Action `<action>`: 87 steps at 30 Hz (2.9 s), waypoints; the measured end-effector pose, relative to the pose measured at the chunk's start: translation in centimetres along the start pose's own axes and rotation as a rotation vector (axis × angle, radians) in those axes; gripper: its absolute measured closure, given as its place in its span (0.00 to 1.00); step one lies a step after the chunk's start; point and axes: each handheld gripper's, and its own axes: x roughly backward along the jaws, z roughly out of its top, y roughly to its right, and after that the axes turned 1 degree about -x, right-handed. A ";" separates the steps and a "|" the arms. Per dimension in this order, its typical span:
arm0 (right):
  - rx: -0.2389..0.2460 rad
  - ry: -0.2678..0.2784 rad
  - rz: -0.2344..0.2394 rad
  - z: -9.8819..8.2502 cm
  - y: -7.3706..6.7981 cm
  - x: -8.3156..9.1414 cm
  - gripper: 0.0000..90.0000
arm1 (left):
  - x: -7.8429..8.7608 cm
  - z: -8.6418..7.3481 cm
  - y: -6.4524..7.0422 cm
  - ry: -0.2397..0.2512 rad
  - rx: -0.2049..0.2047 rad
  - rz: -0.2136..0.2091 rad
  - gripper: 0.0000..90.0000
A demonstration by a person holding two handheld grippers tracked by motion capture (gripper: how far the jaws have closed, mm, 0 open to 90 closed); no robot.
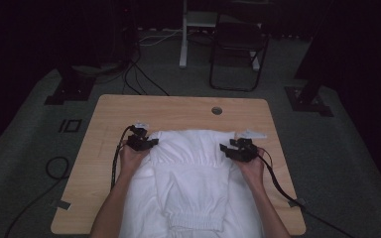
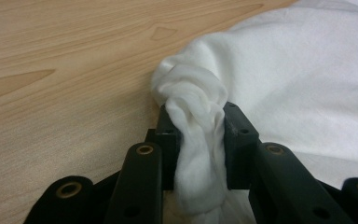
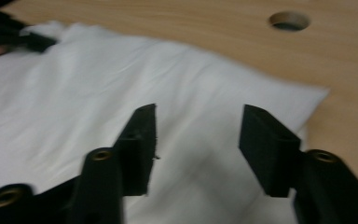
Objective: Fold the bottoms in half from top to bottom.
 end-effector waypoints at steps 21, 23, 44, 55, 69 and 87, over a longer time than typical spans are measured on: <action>-0.070 -0.159 -0.136 1.0 4.8 -8.0 0.21 | 0.0 -0.3 -0.3 0.022 0.010 -0.001 0.74; -0.075 -0.159 -0.142 1.0 4.8 -8.0 0.21 | 0.0 -0.3 -0.2 0.022 0.006 0.009 0.73; -0.255 -0.040 0.023 1.6 5.0 -5.0 0.94 | 3.0 0.8 -2.4 0.192 0.236 -0.161 0.89; -0.113 0.105 0.039 5.7 4.8 -1.0 0.93 | 6.2 3.8 -0.5 0.275 0.090 -0.104 0.89; -0.005 0.129 0.090 2.3 2.7 3.7 0.93 | 10.3 1.3 2.8 0.273 -0.058 -0.143 0.89; 0.078 0.021 0.121 -6.3 -1.5 8.1 0.93 | 12.4 -6.3 7.9 0.137 -0.217 -0.122 0.89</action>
